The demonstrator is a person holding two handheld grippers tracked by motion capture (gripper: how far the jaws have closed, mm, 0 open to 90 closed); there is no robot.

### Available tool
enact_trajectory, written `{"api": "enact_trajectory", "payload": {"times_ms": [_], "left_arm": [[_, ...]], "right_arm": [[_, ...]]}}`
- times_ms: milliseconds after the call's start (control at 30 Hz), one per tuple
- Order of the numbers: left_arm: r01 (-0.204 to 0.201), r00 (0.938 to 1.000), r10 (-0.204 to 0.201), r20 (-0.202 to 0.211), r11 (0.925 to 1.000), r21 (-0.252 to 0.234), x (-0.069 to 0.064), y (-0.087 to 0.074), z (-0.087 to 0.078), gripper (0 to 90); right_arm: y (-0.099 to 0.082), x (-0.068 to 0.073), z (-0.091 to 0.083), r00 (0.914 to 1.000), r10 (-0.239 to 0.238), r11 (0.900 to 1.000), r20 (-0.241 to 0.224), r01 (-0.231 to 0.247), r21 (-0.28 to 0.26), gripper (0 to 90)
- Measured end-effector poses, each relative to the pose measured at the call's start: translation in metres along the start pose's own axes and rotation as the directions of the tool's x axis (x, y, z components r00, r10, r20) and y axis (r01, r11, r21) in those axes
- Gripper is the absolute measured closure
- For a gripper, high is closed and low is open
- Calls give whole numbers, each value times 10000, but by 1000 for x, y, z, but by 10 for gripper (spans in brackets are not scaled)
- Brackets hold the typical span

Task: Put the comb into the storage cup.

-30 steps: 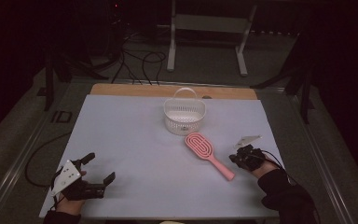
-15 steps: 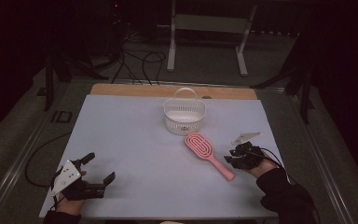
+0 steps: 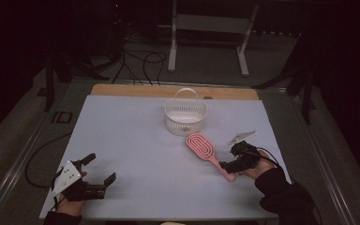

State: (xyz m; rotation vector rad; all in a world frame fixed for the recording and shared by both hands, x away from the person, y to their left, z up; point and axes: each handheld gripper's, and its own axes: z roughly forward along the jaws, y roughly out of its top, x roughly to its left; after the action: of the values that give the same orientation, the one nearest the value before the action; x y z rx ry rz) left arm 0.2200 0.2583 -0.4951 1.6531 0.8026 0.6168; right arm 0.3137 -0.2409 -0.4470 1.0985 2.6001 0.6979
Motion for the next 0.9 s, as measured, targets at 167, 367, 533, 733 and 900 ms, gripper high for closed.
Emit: {"api": "enact_trajectory", "payload": {"times_ms": [167,367,533,733,900], "left_arm": [[18,10000,-18,4,10000,-2,0,0,0,0],[6,10000,-6,-1,10000,-1,0,0,0,0],[-1,10000,1,5,10000,14,0,0,0,0],[16,10000,-16,15,10000,6,0,0,0,0],[21,10000,-21,22,10000,2,0,0,0,0]], "right_arm": [[5,3,3,9998,79,9996,166,-84,272,130],[10,5,8,9998,207,9973,47,-210,708,90],[13,5,15,9997,258,9942,37,-261,1048,90],[19,6,22,9993,379,9908,46,-382,1301,121],[26,7,30,9988,473,9844,-88,-451,1703,133]]}}
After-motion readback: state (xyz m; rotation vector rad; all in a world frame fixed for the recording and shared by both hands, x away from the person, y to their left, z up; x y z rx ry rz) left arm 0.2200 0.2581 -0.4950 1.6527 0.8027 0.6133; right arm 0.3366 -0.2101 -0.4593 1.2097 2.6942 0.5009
